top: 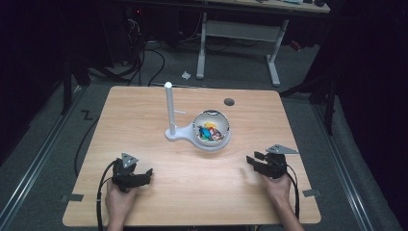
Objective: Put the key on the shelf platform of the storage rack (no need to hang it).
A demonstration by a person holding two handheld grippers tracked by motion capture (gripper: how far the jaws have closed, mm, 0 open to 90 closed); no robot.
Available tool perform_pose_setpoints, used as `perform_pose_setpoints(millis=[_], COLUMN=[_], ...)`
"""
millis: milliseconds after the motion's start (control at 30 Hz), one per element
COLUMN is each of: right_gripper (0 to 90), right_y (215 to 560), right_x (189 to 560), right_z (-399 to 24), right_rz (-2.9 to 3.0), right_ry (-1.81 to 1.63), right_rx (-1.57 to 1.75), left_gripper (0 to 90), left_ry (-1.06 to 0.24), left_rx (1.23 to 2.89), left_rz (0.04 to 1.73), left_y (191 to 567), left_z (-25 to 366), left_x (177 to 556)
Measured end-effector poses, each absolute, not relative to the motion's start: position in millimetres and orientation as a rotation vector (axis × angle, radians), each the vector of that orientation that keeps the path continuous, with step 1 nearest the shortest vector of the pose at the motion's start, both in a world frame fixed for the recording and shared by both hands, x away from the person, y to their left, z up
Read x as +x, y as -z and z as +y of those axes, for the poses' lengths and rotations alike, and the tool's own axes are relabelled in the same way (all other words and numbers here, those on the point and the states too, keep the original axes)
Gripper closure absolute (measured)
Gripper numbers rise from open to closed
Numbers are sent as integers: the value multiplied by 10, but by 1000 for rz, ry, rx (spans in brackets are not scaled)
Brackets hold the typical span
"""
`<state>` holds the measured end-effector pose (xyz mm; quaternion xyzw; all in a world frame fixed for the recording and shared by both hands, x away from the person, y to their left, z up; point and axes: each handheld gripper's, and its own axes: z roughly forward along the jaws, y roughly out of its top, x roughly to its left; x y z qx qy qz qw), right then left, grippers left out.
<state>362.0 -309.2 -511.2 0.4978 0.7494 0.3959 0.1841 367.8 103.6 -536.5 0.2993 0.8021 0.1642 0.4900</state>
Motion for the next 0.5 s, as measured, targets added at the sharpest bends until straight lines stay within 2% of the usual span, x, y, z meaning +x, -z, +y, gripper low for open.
perform_pose_setpoints(millis=[233,500], right_gripper=[501,454], right_y=[5286,5304], right_x=[3637,3624], right_z=[-3035,-2961], right_rz=[2139,2159], right_ry=[-1005,-920], right_rx=[1390,1332], left_gripper=[146,147], left_ry=[-398,-397], left_rx=[725,722], left_rz=[1949,1951], left_y=[5365,5364], left_z=[1035,1034], left_x=[3679,3679])
